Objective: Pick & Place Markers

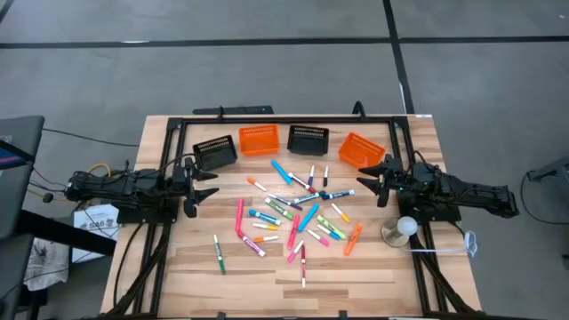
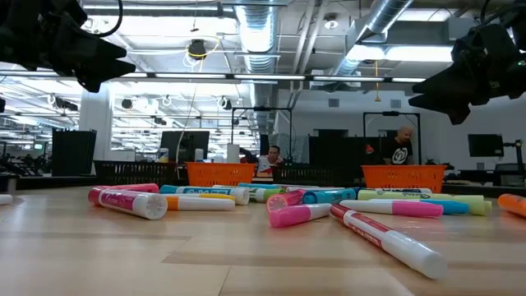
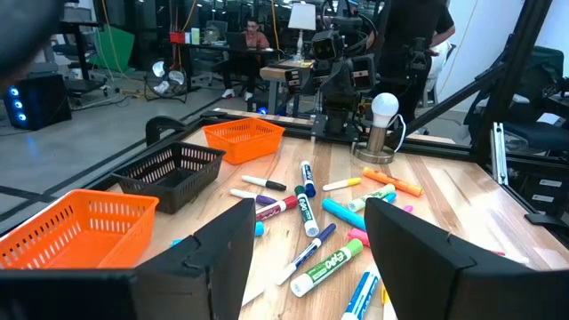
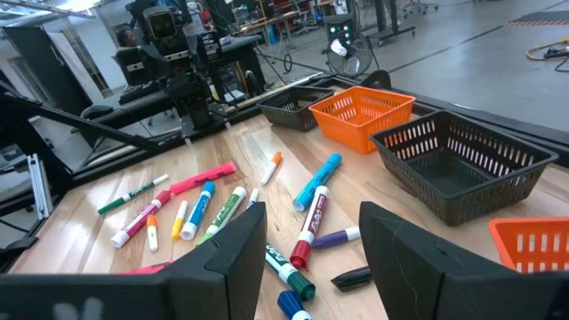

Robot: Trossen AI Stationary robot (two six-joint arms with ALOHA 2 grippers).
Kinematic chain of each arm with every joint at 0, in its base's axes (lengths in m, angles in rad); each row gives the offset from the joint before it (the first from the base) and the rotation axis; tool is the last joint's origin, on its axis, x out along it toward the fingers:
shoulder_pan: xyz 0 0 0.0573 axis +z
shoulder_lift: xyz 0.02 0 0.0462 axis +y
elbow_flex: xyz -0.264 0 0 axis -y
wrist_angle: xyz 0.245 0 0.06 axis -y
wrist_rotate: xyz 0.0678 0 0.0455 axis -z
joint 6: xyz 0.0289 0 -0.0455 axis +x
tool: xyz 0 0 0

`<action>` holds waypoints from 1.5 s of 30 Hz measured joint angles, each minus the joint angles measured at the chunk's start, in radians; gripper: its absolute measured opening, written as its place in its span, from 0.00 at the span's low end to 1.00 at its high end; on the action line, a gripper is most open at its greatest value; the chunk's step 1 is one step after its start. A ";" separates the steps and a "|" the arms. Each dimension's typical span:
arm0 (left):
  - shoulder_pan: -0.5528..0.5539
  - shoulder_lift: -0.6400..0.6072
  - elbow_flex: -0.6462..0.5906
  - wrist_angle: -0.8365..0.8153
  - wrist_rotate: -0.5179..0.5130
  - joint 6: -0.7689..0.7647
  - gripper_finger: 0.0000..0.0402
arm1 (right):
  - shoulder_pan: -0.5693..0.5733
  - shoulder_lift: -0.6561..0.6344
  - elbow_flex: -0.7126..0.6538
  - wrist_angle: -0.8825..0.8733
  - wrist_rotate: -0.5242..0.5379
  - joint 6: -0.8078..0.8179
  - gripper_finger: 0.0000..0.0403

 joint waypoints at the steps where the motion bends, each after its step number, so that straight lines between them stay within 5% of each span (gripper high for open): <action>1: 0.000 0.000 0.000 0.000 0.000 0.000 0.53 | 0.000 0.000 0.000 0.000 0.000 0.000 0.43; 45: 0.000 0.000 0.000 0.075 0.000 -0.005 0.53 | 0.000 0.000 -0.003 0.124 -0.008 0.148 0.41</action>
